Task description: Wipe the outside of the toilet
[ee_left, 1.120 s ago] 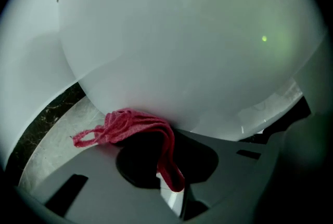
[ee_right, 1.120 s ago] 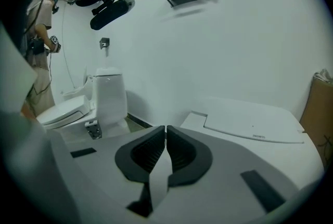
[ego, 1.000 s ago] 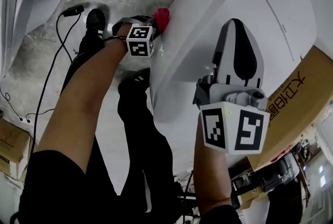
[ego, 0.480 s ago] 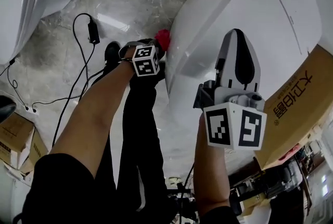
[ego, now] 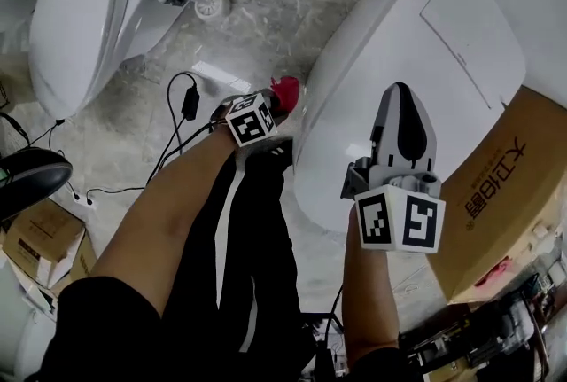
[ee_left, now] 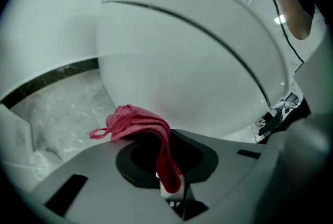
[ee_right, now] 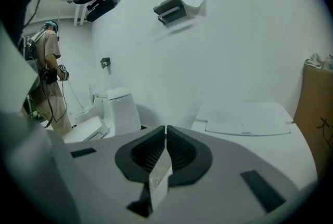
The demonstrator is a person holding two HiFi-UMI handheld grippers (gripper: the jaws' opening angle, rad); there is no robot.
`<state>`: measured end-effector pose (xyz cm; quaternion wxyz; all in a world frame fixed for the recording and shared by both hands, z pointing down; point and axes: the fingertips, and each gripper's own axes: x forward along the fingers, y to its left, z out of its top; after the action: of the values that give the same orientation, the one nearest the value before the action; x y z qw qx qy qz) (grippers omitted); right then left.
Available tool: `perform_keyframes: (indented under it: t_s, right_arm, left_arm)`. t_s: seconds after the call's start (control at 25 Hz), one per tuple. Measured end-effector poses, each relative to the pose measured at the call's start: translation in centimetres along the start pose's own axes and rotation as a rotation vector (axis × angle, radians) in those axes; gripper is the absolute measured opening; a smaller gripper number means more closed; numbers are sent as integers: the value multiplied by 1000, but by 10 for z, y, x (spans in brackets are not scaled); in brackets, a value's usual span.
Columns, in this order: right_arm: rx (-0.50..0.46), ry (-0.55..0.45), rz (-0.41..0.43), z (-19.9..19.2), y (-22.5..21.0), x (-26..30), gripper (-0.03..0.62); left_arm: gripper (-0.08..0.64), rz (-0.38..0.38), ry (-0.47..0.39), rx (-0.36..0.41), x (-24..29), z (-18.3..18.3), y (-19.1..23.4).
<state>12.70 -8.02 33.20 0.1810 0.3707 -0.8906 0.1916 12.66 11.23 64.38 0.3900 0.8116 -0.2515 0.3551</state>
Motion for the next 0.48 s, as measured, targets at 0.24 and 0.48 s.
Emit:
perform_keyframes:
  t_s: [0.24, 0.48]
  right_arm:
    - [-61, -64, 3, 56, -19, 20, 37]
    - [-129, -50, -48, 67, -51, 76, 37]
  left_arm:
    - [55, 182, -60, 134, -40, 108, 124]
    - [57, 208, -70, 227, -20, 190, 222]
